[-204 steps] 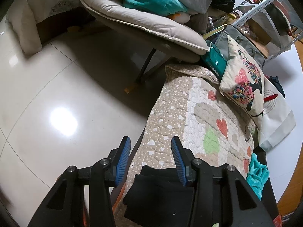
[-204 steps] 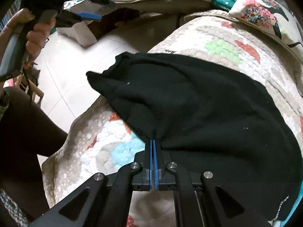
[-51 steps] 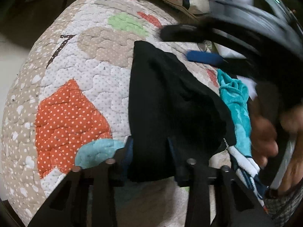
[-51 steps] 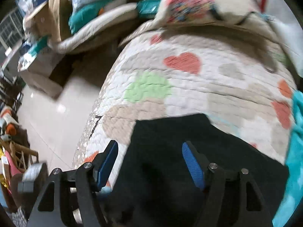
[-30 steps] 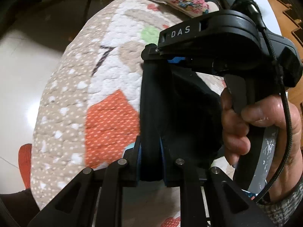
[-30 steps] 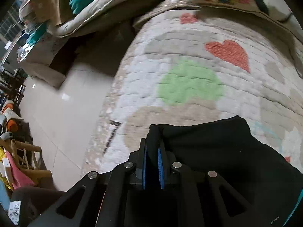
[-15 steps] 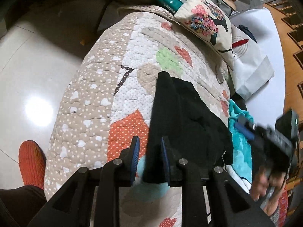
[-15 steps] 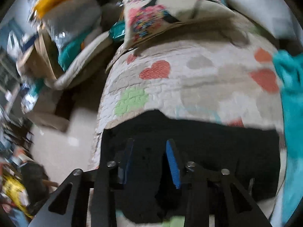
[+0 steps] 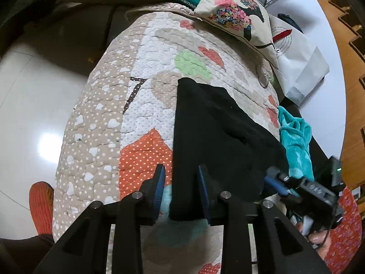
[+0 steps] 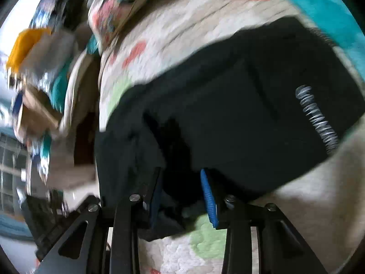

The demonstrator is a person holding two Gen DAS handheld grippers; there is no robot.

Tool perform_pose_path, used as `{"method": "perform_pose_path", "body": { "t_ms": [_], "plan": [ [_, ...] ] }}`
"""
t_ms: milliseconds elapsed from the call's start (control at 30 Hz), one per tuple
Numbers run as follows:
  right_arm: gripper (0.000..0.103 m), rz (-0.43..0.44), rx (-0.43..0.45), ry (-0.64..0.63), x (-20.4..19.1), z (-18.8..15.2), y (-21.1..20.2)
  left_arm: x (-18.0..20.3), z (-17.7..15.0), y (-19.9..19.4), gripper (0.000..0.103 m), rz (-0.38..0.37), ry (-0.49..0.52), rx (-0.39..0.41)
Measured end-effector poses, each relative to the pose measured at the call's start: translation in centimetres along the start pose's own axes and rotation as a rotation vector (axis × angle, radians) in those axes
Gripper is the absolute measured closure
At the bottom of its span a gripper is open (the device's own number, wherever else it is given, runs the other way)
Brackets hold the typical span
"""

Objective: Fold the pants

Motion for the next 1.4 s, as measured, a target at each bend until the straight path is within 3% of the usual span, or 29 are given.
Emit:
{"method": "perform_pose_path", "body": {
  "t_ms": [67,167,333,400,467,533,633,733,867,900,967,1067,1167,1267,1400],
  "plan": [
    [0.065,0.03,0.036,-0.067,-2.6,1.7,-0.5,0.5,-0.3,0.3,0.075,0.002,0.015,-0.006],
    [0.065,0.119,0.022,-0.163,-6.9,3.2,0.8,0.7,-1.1,1.2,0.075,0.02,0.042,-0.027],
    [0.065,0.241,-0.134,-0.198,-11.1,2.7,7.6,-0.4,-2.6,2.9,0.074,0.056,0.025,-0.09],
    [0.065,0.15,-0.151,-0.205,-10.2,3.6,9.9,-0.6,-2.6,2.9,0.073,0.047,0.015,-0.096],
    [0.077,-0.066,-0.067,-0.263,-7.4,6.1,10.4,-0.7,-2.6,2.9,0.072,0.045,0.013,-0.103],
    [0.072,-0.257,-0.025,-0.226,-4.3,7.7,9.6,-0.8,-2.7,2.9,0.072,0.055,0.02,-0.104],
    [0.07,-0.118,0.008,-0.172,-5.8,8.1,8.4,-0.7,-2.7,3.0,0.072,0.066,0.024,-0.104],
    [0.07,0.019,0.016,-0.245,-10.2,7.7,7.6,-0.4,-2.6,3.1,0.071,0.08,0.03,-0.099],
    [0.059,0.231,-0.102,-0.239,-14.4,4.9,10.1,-0.2,-2.6,2.9,0.07,0.098,0.066,-0.08],
    [0.058,0.212,-0.128,-0.233,-13.8,4.0,10.2,-0.3,-2.6,2.7,0.069,0.101,0.073,-0.075],
    [0.06,0.08,-0.137,-0.183,-10.6,3.6,10.6,-0.3,-2.4,2.2,0.068,0.107,0.085,-0.058],
    [0.067,0.067,-0.042,-0.001,-5.8,3.6,7.3,0.0,-1.9,1.6,0.067,0.119,0.113,-0.024],
    [0.055,-0.13,0.013,0.009,-1.2,2.8,2.5,1.0,-1.6,1.2,0.067,0.131,0.158,0.009],
    [0.054,-0.165,0.079,0.005,1.4,1.7,-2.3,2.3,-1.5,0.7,0.064,0.174,0.251,0.083],
    [0.052,-0.112,0.138,0.08,3.4,-0.7,-6.1,3.7,-1.5,-0.2,0.062,0.256,0.397,0.204]
  ]
}}
Point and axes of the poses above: each gripper's, at about its wrist camera, not at the fingertips, and y roughly the way its jaws point, x to its right, z to its top, the point moved 10 cm from there along y, roughly the way its jaws point, and after that the axes turned 15 degrees about -y, right-handed, at the moved point
